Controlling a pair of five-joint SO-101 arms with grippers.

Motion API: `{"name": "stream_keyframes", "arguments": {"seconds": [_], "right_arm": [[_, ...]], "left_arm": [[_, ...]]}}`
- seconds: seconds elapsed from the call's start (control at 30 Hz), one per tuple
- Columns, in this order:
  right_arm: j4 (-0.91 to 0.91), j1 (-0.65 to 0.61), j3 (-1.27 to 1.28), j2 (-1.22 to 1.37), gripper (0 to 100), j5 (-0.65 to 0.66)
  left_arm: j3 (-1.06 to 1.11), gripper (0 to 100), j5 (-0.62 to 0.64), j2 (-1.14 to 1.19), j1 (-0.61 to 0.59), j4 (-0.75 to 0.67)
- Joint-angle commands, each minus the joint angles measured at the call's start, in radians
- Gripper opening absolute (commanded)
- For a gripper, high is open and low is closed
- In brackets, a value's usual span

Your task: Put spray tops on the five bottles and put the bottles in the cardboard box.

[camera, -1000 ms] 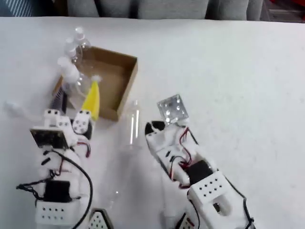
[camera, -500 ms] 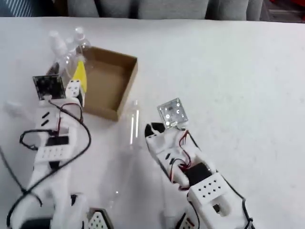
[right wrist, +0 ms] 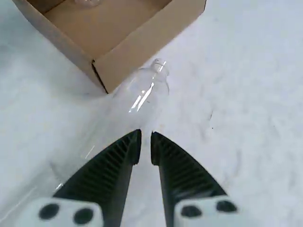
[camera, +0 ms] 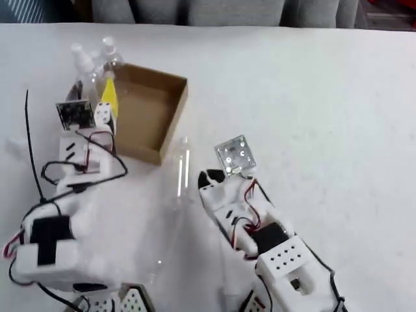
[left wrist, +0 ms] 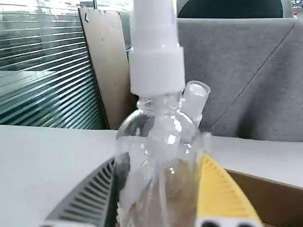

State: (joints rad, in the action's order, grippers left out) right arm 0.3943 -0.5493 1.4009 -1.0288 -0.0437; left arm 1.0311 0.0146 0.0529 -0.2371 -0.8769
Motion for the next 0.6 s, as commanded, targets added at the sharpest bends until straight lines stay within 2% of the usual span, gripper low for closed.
{"name": "stream_keyframes", "arguments": {"seconds": [0.0, 0.2, 0.57], "right_arm": [[-0.021, 0.008, -0.011, -0.013, 1.7, -0.009], [-0.021, 0.004, -0.011, -0.012, 1.7, -0.009], [-0.021, 0.005, -0.011, -0.013, 1.7, -0.009]], "left_arm": [[-0.121, 2, -0.009, 0.104, -0.031, -0.040], [-0.175, 2, -0.009, 0.211, -0.036, -0.046], [-0.121, 2, -0.009, 0.328, -0.027, -0.353]]}}
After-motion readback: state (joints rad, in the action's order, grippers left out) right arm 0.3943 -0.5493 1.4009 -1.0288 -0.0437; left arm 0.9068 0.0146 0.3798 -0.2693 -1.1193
